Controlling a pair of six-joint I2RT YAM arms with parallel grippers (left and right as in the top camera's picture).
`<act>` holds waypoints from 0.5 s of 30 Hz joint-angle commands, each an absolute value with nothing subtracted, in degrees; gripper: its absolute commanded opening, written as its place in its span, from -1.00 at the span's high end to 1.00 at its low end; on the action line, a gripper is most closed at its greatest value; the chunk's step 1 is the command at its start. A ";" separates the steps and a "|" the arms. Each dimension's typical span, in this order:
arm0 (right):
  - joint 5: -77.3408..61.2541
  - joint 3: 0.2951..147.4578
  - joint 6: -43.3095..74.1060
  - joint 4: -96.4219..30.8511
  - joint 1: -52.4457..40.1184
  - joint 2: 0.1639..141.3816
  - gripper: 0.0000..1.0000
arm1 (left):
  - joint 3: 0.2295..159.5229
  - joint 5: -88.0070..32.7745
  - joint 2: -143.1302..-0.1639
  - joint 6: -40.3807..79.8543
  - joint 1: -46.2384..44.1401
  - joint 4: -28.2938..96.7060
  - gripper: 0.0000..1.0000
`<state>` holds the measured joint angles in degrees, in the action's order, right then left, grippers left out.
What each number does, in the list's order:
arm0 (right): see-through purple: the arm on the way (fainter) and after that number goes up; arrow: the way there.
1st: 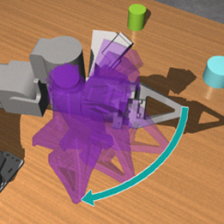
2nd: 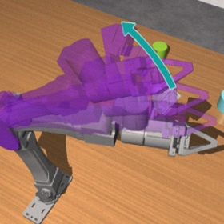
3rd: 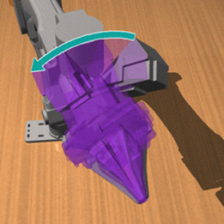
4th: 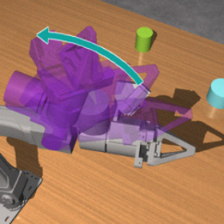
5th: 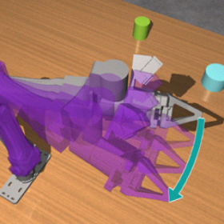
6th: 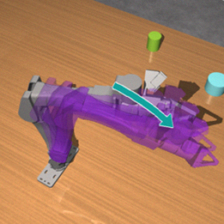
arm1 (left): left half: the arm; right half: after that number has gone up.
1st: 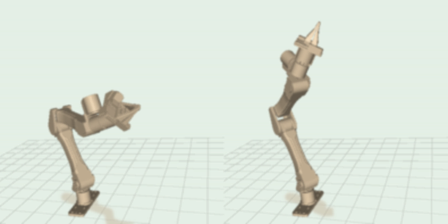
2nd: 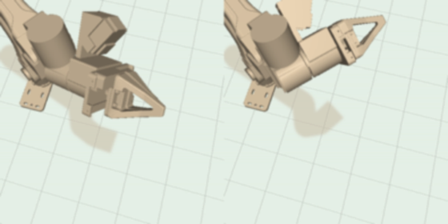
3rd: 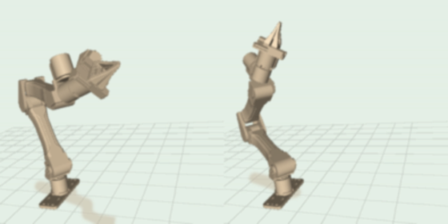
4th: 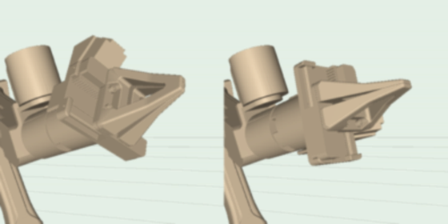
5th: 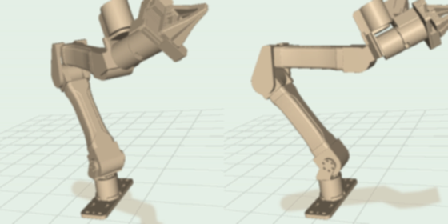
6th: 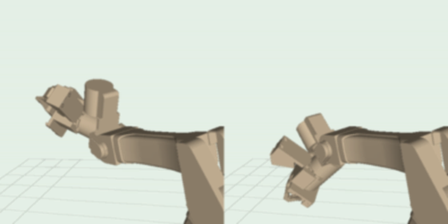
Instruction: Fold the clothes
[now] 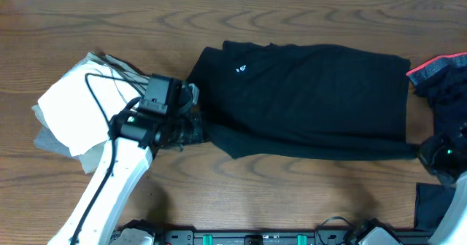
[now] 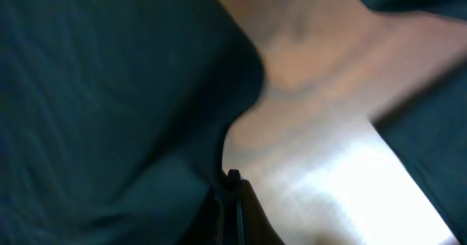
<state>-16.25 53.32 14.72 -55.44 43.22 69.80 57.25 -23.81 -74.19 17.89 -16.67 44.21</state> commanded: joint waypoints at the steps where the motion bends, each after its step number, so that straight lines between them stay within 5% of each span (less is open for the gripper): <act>1: -22.68 54.11 13.87 -50.74 41.52 73.95 0.97 | 58.81 -23.79 -77.49 13.85 -16.69 40.03 0.87; 15: -23.97 54.11 19.73 -39.13 37.10 85.10 0.97 | 68.79 -19.90 -91.79 6.74 -16.69 25.43 0.88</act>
<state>-23.42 53.32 18.31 -39.59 37.60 84.58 66.15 -22.11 -89.76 9.56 -16.67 26.72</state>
